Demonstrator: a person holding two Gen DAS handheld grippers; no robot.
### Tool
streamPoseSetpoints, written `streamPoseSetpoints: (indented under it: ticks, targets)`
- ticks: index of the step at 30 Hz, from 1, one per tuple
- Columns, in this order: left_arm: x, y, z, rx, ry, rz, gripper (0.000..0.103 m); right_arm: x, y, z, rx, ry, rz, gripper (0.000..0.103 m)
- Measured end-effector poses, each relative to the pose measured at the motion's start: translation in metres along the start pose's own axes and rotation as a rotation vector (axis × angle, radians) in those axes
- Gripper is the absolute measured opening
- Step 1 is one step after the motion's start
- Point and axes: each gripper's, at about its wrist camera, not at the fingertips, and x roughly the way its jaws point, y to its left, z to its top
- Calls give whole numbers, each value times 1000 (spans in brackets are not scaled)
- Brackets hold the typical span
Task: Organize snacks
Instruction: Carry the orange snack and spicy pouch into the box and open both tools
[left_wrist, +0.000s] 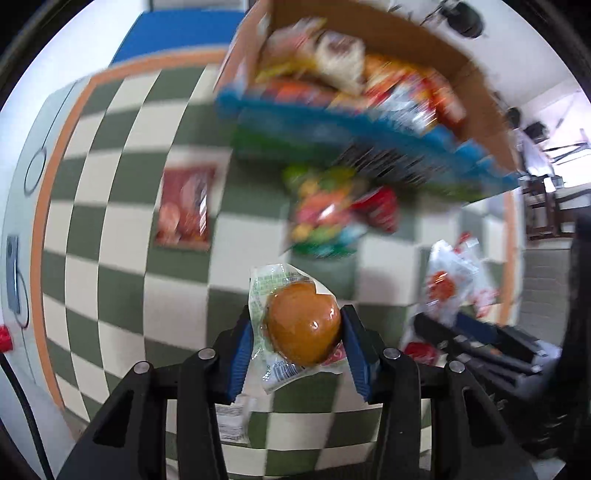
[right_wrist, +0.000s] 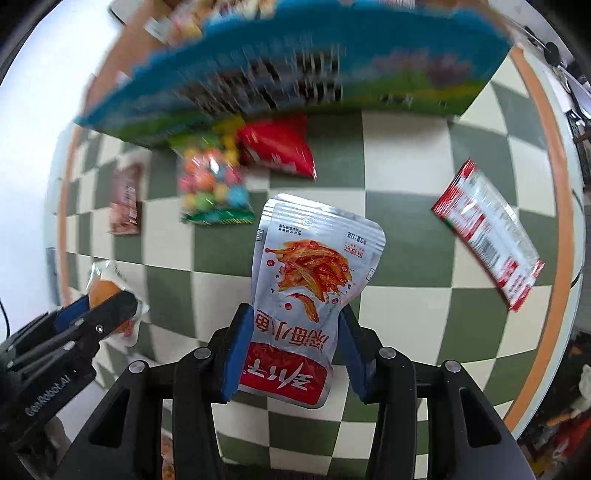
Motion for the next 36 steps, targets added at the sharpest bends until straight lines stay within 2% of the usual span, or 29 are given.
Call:
streamPoseSetpoints:
  ticks: [6,10,13,17,20,23,28,31,35,36]
  targets:
    - [-50,-40,50,70,-70,-96,43,-74,-8,16,-10,-102,69,48]
    - [-62,-53,100,106,-98,-70,43,-123,-22,49,8,-172,95,48]
    - [-66,-55,139,109,-110,-21,43,-137,-23,84,17,-211,74,49]
    - [-46,-45,185,111,-65,31,43,-135,-28,135,20,-221,21,49]
    - [-19,-36,212,97,-7,65,43,-124,-31,172,-3,-189,-24,49]
    - [7,-27,227,82,54,79,43,-105,-33,199,-44,-146,-93,49]
    - [40,-20,235,86,133,106,43,-73,-41,219,-110,-69,-188,50]
    - [56,-16,237,77,176,108,45,-58,-48,225,-111,-40,-206,52]
    - [67,-10,235,49,217,84,45,-47,-54,229,-97,-4,-197,62]
    - [68,-8,235,39,221,81,45,-45,-55,229,-86,6,-199,71]
